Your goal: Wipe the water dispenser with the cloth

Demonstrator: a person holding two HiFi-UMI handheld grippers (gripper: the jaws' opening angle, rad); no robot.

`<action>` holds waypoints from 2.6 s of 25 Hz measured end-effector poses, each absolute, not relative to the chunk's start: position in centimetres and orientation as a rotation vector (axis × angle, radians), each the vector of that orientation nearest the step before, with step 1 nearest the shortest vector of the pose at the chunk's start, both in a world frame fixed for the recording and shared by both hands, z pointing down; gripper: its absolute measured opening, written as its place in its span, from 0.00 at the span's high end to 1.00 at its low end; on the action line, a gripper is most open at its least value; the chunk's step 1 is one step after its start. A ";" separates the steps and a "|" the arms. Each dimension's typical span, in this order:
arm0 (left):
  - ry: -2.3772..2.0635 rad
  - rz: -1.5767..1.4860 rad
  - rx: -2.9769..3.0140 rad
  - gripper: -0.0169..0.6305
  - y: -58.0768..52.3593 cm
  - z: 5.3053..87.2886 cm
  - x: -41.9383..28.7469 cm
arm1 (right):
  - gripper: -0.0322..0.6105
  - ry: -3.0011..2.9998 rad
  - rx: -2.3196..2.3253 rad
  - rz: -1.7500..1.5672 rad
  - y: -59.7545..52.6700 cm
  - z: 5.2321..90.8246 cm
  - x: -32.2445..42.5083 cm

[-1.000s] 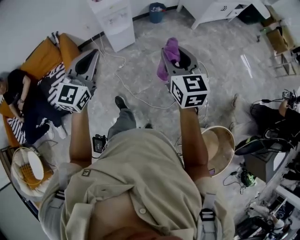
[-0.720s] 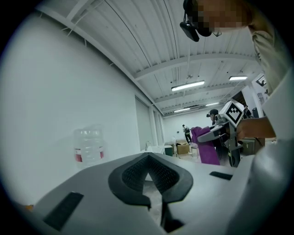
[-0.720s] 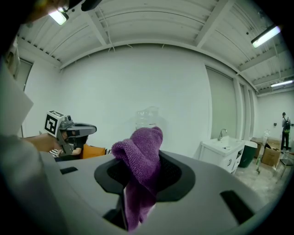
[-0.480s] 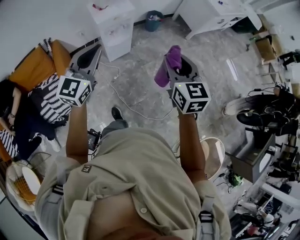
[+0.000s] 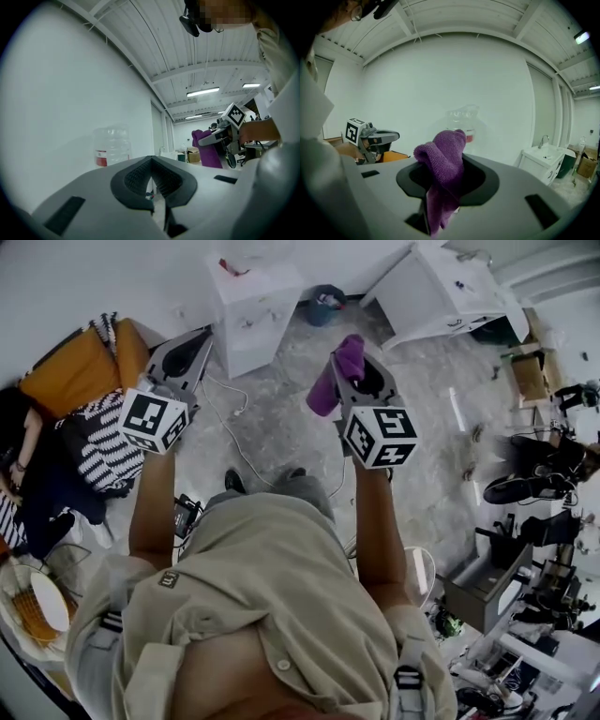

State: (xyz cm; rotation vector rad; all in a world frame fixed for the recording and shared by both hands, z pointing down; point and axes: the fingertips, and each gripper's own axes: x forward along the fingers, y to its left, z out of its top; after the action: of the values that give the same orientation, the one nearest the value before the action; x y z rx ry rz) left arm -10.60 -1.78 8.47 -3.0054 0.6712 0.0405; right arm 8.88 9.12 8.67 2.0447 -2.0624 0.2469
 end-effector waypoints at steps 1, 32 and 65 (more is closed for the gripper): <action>0.674 0.034 -3.004 0.95 -2.3 8.6 -10.5 | 0.73 -2.068 2.038 0.252 8.2 9.0 9.1; 1.310 -0.390 -2.918 0.95 -23.6 20.3 -3.6 | 0.74 -2.319 1.487 0.423 -26.0 30.5 16.4; 1.431 -0.585 -3.073 0.95 -27.7 37.5 1.1 | 0.74 -2.010 1.582 0.319 -31.0 49.3 26.0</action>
State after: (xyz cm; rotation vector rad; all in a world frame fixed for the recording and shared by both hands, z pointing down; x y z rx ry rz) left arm 1.11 -27.73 37.52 -3.0727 1.4306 -0.5853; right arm 26.03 -30.99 49.34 1.5816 -2.0101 0.3187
